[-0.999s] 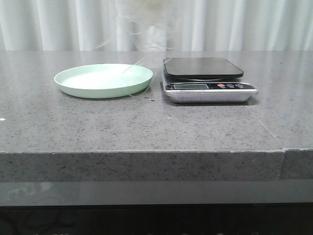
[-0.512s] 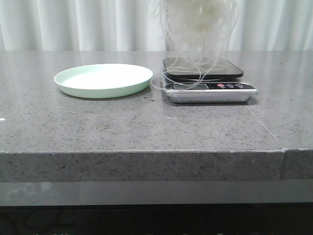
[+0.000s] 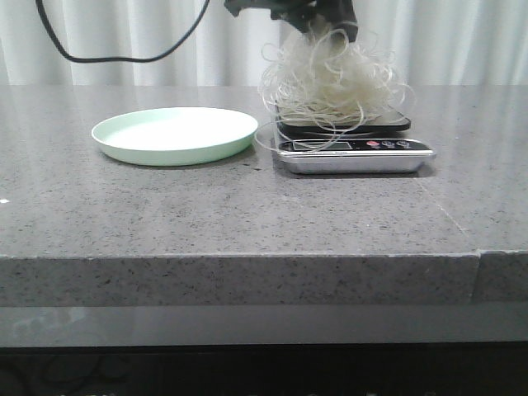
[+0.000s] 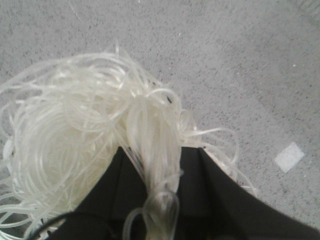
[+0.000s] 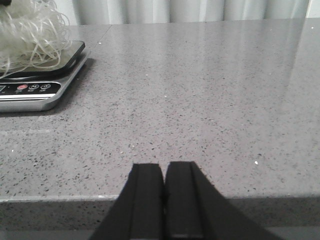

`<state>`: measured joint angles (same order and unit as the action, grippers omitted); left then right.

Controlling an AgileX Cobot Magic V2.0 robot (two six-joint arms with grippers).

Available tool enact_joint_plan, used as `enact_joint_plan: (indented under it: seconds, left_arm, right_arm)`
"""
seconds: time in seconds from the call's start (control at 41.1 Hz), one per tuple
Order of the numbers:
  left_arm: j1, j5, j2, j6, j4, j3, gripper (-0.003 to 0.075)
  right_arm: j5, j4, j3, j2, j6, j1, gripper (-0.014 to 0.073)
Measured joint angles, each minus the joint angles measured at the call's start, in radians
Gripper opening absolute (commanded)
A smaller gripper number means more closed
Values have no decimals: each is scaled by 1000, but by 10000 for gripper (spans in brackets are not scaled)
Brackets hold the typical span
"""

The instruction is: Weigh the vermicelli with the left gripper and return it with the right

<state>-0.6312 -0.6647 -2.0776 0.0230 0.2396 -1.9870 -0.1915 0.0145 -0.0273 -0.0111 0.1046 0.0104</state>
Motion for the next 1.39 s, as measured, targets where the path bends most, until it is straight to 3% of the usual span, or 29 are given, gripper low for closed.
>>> enact_joint_plan:
  seconds: [0.341, 0.804, 1.096, 1.388]
  left_arm:
    - [0, -35, -28, 0, 6, -1, 150]
    - [0, -57, -22, 0, 8, -1, 459]
    - [10, -101, 46, 0, 0, -1, 463]
    - [42, -224, 153, 0, -148, -1, 462]
  right_arm:
    - [1, -4, 0, 0, 0, 0, 157]
    - [1, -4, 0, 0, 0, 0, 157]
    - [1, -4, 0, 0, 0, 0, 157]
    - [1, -4, 0, 0, 0, 0, 157]
